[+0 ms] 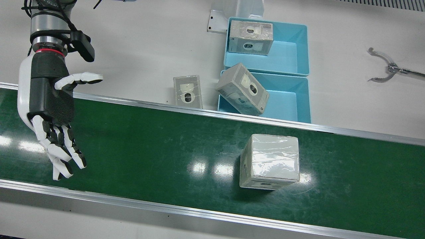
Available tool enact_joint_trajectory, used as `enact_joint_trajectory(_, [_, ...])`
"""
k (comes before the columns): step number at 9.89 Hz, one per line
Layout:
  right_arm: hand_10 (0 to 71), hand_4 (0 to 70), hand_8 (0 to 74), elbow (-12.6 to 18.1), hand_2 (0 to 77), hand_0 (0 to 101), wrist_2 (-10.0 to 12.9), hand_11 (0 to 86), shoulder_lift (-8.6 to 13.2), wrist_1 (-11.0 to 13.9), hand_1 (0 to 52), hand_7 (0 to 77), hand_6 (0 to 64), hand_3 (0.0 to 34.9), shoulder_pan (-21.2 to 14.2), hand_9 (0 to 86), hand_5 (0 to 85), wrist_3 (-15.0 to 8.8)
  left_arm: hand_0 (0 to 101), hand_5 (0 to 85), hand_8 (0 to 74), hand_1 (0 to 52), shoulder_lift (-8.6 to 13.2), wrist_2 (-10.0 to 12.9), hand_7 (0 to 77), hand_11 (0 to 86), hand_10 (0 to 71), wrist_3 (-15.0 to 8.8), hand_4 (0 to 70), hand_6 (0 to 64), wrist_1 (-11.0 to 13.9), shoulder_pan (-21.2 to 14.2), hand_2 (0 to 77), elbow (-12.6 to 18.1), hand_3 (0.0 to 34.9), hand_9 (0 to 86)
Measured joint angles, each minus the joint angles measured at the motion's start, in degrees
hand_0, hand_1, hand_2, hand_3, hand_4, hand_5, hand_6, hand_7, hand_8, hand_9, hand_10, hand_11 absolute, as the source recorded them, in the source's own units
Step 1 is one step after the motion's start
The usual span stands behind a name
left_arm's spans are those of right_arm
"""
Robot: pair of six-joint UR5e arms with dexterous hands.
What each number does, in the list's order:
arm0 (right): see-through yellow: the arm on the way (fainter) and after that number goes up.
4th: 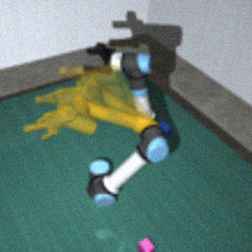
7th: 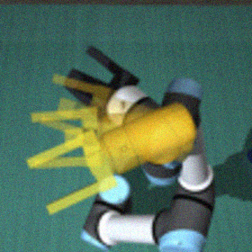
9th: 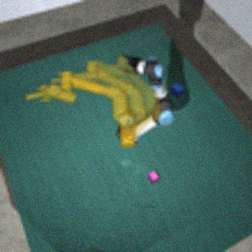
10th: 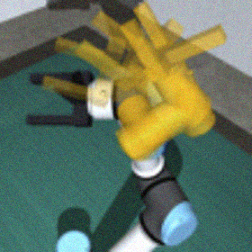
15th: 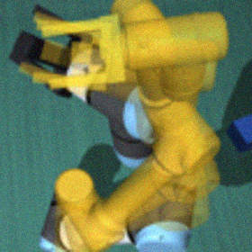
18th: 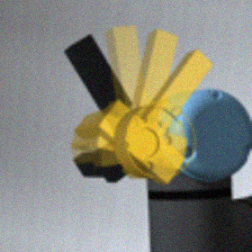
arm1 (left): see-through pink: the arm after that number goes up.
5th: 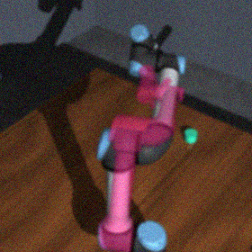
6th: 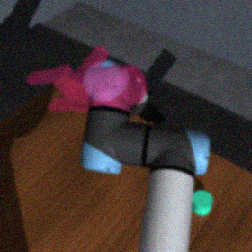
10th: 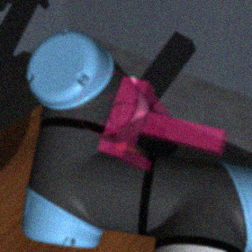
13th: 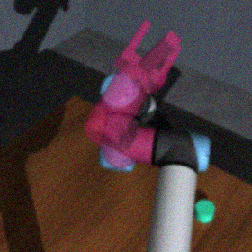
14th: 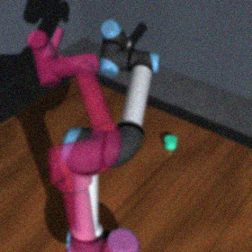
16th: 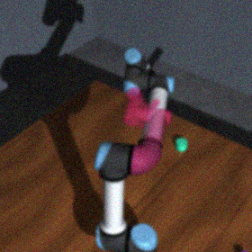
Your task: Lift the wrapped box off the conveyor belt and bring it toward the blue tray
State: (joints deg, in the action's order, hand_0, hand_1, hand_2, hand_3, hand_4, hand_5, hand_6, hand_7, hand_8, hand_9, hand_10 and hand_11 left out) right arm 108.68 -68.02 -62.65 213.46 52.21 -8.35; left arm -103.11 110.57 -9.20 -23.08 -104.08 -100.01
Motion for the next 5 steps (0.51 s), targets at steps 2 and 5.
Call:
enact_joint_trajectory(2, [6.5,10.4,0.0,-0.8,12.5,38,-0.08,10.4,0.41,-0.37,7.1,11.4,0.0,30.2,0.0,1.6,16.9,0.12,0,0.5,0.5,0.0,0.0,0.0,0.5,0.0,0.5,0.0,0.0,0.0,0.0,0.0,0.5,0.0,0.0,0.5])
enact_joint_trajectory(5, [6.5,10.4,0.0,-1.31,13.1,38,-0.32,10.4,0.68,-1.59,7.1,11.4,0.0,30.1,-0.13,1.6,16.9,-0.11,0,0.5,0.5,0.0,0.0,0.0,0.5,0.0,0.0,0.0,0.0,0.0,0.0,0.0,1.1,0.0,0.0,0.0])
